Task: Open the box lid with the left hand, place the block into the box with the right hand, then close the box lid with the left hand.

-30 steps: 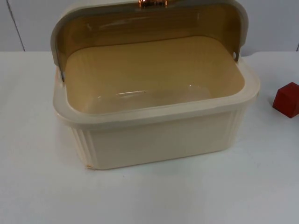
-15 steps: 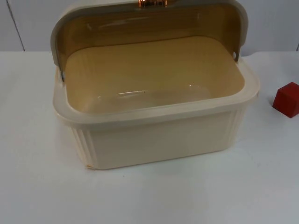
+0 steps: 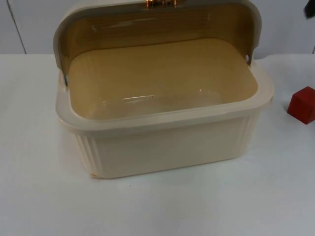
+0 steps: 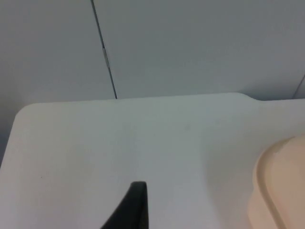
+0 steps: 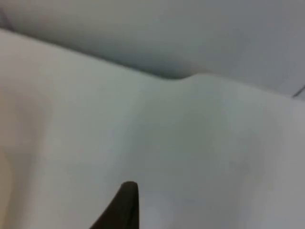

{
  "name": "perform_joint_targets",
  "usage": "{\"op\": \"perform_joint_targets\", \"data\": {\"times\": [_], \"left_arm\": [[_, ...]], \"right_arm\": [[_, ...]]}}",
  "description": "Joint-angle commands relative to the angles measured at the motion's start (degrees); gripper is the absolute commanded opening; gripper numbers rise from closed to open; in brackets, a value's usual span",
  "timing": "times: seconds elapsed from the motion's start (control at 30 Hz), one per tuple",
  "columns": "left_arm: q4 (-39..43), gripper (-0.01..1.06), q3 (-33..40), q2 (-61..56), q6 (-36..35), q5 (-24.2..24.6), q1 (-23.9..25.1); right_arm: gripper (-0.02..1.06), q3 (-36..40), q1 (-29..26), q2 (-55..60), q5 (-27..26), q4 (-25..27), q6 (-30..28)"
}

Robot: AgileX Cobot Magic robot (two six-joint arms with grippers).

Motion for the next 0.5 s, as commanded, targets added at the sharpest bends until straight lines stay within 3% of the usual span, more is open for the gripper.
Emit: {"op": "perform_joint_targets", "data": {"times": [0.0, 0.13, 0.47], "left_arm": [[0.0, 1.05, 0.2, -0.5, -0.1, 0.6, -0.4], [0.6, 1.05, 0.2, -0.5, -0.1, 1.3, -0.4], [1.3, 1.05, 0.2, -0.5, -0.1, 2.3, -0.4]], "right_arm": [[1.05, -0.2, 0.9, 2.0, 0.3, 2.1, -1.0], [1.05, 0.4, 1.2, 5.7, 1.9, 12.7, -8.4], [1.05, 11.4, 1.2, 6.0, -7.1, 13.8, -10.1]]}}
